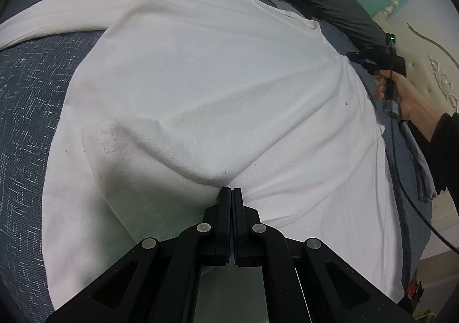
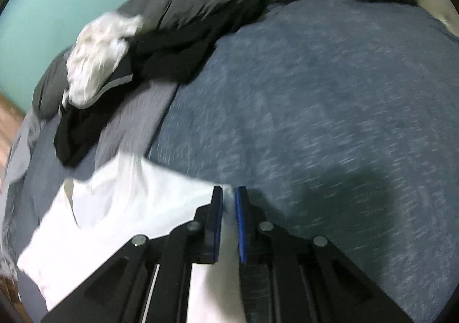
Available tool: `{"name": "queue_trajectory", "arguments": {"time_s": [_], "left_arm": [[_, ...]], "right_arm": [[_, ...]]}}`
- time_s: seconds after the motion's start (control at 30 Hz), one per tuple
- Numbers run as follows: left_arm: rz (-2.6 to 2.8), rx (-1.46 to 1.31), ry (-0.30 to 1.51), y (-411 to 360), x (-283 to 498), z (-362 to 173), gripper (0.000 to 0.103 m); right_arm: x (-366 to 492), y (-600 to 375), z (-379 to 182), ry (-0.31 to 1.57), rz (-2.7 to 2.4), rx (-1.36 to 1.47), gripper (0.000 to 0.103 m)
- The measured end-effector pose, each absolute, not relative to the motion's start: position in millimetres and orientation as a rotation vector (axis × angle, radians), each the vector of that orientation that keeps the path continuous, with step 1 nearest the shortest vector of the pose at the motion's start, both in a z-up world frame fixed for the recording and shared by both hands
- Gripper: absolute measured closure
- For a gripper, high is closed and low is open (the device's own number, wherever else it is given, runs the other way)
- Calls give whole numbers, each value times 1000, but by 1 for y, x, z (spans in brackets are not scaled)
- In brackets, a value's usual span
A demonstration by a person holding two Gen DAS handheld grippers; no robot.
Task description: Fold clothes
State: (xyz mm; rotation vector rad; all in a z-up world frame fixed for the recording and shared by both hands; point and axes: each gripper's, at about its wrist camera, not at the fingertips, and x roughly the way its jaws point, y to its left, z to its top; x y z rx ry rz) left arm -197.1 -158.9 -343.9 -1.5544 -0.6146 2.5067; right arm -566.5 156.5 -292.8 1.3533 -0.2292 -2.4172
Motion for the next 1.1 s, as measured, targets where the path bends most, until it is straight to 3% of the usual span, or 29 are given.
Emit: {"name": "queue_trajectory", "arguments": {"time_s": [0.27, 0.57, 1.1], "left_arm": [[2505, -1559, -621, -156, -201, -343, 103], [2522, -1566, -607, -153, -201, -342, 103], [2528, -1577, -604, -154, -202, -343, 103]], "right_arm": [[-516, 203, -269, -288, -2343, 1293, 94], [-409, 229, -292, -205, -2249, 1352, 94], [-378, 223, -311, -151, -2311, 1486, 94]]}}
